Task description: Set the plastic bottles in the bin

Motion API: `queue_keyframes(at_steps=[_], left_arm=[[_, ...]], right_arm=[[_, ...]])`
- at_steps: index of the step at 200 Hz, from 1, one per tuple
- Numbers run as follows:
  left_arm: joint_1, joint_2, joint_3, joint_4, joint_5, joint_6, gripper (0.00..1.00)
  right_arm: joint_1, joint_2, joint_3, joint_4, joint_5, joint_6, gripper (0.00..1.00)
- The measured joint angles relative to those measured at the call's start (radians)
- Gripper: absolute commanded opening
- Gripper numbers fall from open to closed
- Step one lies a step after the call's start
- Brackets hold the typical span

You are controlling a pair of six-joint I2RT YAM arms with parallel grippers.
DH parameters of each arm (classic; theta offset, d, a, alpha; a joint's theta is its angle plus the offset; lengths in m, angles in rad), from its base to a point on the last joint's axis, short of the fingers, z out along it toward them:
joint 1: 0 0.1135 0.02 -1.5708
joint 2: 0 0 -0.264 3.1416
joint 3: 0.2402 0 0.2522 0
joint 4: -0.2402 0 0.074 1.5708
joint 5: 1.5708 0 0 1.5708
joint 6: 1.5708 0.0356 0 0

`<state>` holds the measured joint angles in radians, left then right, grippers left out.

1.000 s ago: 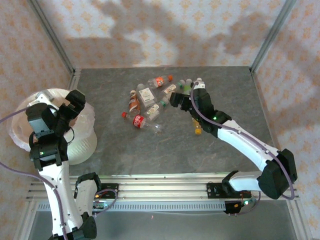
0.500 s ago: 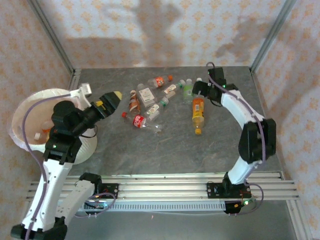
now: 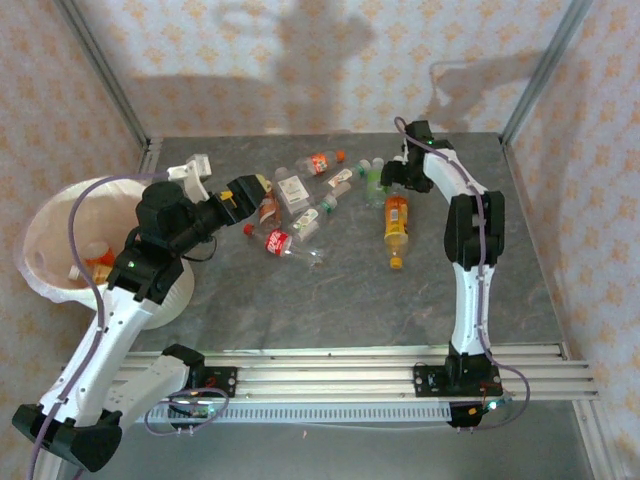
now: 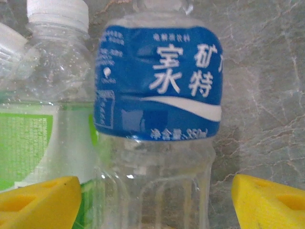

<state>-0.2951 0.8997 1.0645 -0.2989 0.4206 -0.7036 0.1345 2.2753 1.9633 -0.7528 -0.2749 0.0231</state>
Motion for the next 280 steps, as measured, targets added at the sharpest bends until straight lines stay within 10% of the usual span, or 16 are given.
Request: queue_keyframes(at_steps=[153,280], left_arm=[[-0.042,0.123,0.029,-0.018,-0.037,0.023,1.00],[-0.157,0.223,0.106,-0.028,-0.089,0.024,1.00]], right_arm=[[0.000,0.032,-0.074,0.058,0.061,0.006,0.66],[0.002,-0.558,-0.547,0.316,0.030,0.041,0.41]])
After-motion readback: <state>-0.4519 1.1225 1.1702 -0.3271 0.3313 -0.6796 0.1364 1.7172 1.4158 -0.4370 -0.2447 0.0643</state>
